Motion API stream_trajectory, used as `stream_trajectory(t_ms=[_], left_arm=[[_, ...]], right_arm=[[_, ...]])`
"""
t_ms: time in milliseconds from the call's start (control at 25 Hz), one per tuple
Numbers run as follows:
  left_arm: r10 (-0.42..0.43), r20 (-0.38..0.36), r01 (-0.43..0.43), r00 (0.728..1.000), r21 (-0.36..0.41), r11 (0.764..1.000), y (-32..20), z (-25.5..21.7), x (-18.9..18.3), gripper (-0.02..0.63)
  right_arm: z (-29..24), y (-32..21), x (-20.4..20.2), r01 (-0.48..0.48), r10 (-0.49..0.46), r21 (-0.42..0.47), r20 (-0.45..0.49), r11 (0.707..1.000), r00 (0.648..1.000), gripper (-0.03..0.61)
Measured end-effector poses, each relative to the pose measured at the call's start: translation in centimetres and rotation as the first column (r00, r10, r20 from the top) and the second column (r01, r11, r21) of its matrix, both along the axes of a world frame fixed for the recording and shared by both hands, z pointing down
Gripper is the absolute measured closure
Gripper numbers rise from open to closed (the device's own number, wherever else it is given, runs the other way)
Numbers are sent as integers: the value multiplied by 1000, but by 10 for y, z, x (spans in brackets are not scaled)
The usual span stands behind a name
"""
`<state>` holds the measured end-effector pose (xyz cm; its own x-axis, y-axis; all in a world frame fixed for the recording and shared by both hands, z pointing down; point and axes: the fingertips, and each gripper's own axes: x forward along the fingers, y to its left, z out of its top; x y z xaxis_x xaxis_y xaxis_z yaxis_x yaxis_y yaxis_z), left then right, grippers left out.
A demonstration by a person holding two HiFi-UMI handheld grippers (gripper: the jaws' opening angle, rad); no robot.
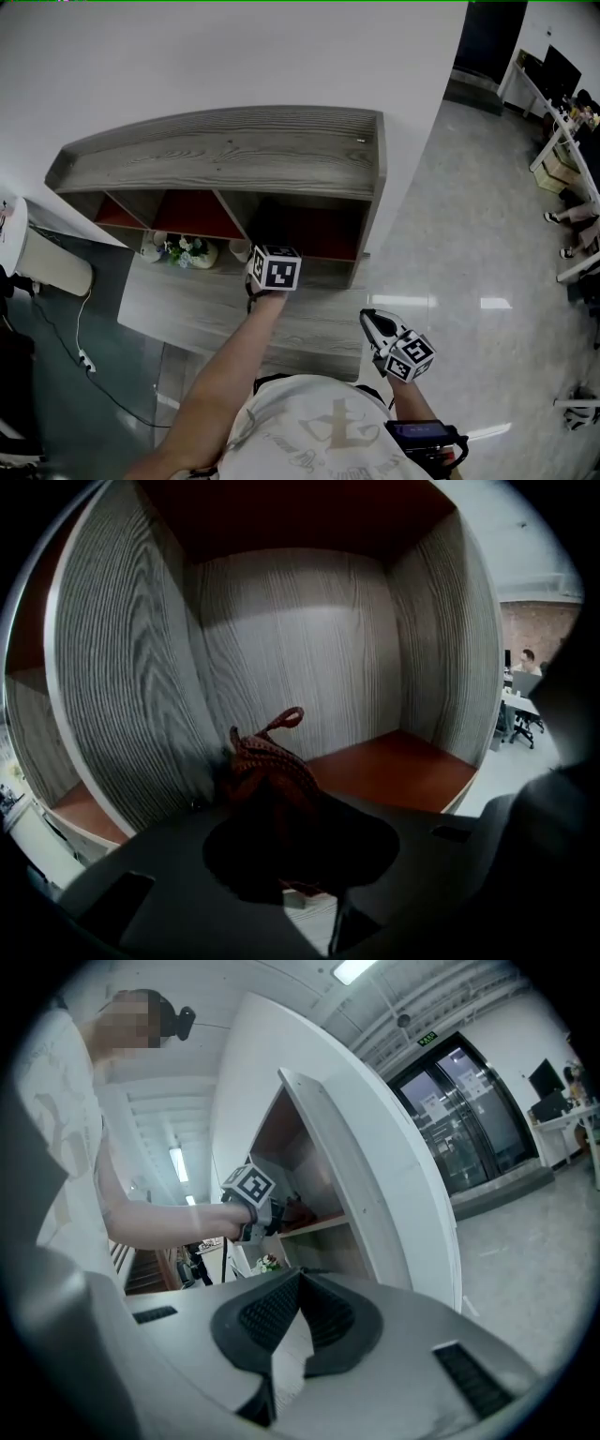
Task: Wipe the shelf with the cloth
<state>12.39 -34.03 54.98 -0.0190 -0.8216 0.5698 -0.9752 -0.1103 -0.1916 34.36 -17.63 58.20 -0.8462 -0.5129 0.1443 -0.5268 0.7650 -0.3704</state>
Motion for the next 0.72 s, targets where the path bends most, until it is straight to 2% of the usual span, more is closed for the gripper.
stream_trajectory(t_ms=[120,280,440,720], left_arm=[[25,-11,-25,1000,-15,1000,0,3,5,515],[102,-42,-105,994,-69,992,-2,7,23,515],[177,-75,-185,981,-113,976,-5,7,49,515],[284,-100,-296,954,-146,944,-9,5,91,517]], right_arm=[[4,2,4,7,-7,-7,0,1000,1000,574],[6,2,12,6,-6,-7,1,1000,1000,574],[7,1,19,4,-4,-8,1,1000,1000,574],[10,2,31,-3,4,-12,7,1000,1000,574]])
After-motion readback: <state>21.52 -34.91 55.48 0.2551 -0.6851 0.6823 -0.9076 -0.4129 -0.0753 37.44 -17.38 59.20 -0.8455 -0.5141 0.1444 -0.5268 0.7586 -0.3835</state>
